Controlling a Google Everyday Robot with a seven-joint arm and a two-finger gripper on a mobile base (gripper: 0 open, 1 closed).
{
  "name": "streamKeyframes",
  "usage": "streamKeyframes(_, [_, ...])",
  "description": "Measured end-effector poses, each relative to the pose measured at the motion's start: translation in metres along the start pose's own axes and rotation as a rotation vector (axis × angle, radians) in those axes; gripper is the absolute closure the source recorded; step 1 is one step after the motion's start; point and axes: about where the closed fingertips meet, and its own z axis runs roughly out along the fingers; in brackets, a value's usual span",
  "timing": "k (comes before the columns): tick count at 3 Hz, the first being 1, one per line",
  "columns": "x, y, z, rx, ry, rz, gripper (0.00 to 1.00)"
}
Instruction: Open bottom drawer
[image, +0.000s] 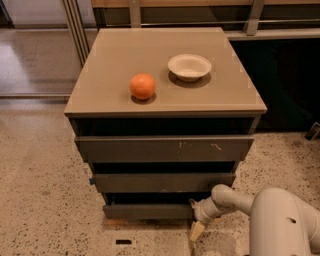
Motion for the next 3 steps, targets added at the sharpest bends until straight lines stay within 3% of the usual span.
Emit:
streamKeyframes(2, [0.009,0.062,-0.02,-0.098,-0.003,0.058,0.0])
streamKeyframes(3, [0.009,0.062,-0.02,-0.098,-0.003,0.058,0.0])
